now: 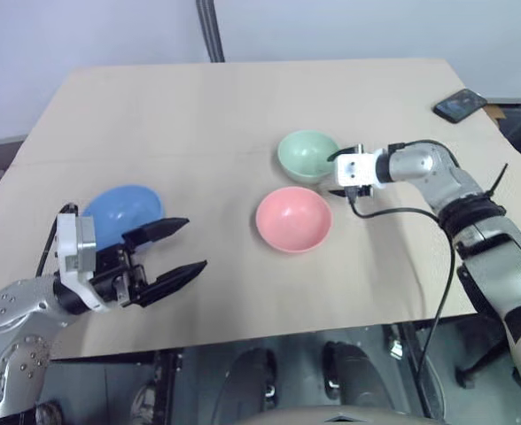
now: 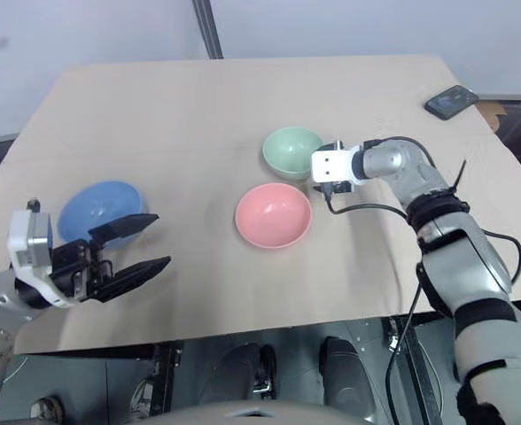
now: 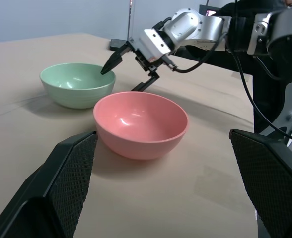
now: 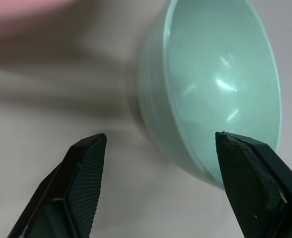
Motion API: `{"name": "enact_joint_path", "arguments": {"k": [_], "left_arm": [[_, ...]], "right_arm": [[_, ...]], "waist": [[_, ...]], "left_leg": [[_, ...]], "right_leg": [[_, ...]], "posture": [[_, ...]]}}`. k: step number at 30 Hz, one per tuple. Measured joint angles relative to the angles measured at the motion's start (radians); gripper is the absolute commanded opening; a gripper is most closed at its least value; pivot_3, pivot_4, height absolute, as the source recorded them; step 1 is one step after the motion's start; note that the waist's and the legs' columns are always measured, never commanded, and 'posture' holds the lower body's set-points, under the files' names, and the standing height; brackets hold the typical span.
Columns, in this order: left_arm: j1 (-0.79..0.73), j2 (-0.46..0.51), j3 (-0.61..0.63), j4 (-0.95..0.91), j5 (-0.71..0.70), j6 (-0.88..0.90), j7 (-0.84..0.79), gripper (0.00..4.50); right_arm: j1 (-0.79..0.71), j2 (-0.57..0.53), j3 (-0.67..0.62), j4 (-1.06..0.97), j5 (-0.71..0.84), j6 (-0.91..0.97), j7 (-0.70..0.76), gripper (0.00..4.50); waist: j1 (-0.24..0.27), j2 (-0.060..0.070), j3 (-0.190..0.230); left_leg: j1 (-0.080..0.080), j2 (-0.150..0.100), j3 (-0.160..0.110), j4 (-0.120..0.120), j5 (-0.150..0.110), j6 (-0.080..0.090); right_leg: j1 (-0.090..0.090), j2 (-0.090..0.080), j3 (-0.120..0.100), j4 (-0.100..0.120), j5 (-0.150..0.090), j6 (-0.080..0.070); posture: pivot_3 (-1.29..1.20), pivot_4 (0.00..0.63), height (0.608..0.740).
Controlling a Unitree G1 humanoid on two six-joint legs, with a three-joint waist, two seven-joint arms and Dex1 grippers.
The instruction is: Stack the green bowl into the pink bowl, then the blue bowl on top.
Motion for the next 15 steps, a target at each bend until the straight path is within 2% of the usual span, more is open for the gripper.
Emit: {"name": "enact_joint_path", "arguments": {"k": [2, 6, 7, 12, 15], "left_arm": [[0.018, -0.004, 0.006, -0.021, -0.005, 0.000, 0.011, 4.50], [0.038, -0.011, 0.023, -0.030, -0.012, 0.000, 0.024, 4.50], [0.038, -0.013, 0.025, -0.034, -0.014, 0.000, 0.031, 4.50], [0.036, -0.026, 0.023, -0.045, -0.008, -0.003, 0.059, 4.50], [0.017, -0.045, 0.004, -0.045, 0.027, -0.005, 0.122, 4.50]], "right_arm": [[-0.019, 0.022, 0.000, 0.052, -0.016, -0.027, -0.021, 2.13], [-0.037, 0.031, 0.000, 0.095, -0.045, -0.078, -0.036, 0.16], [-0.037, 0.031, 0.000, 0.100, -0.049, -0.082, -0.037, 0.04], [-0.039, 0.023, -0.018, 0.099, -0.043, -0.126, 0.010, 0.04], [-0.024, 0.010, -0.096, 0.008, 0.089, -0.091, 0.192, 0.04]], "waist": [[0.001, 0.000, 0.000], [0.003, 0.001, 0.001], [0.003, 0.001, 0.001], [0.001, 0.001, 0.001], [0.003, 0.002, 0.001]], "left_leg": [[0.000, 0.000, -0.001, -0.001, 0.001, -0.001], [0.000, 0.000, -0.002, -0.001, 0.001, -0.002], [0.000, 0.000, -0.002, -0.001, 0.001, -0.002], [0.000, 0.000, -0.002, -0.002, 0.001, -0.002], [0.000, 0.000, -0.002, -0.002, 0.001, -0.002]], "right_leg": [[0.000, 0.000, 0.000, 0.001, 0.000, 0.000], [0.000, 0.000, -0.001, 0.001, -0.001, -0.003], [0.000, 0.000, -0.001, 0.001, -0.001, -0.003], [0.000, 0.000, -0.001, 0.001, 0.000, -0.002], [0.000, 0.000, -0.001, 0.001, 0.001, 0.001]], "posture": [[0.00, 0.150, 0.740], [0.00, 0.150, 0.740], [0.00, 0.150, 0.740], [0.00, 0.150, 0.740], [0.00, 0.150, 0.740]]}}
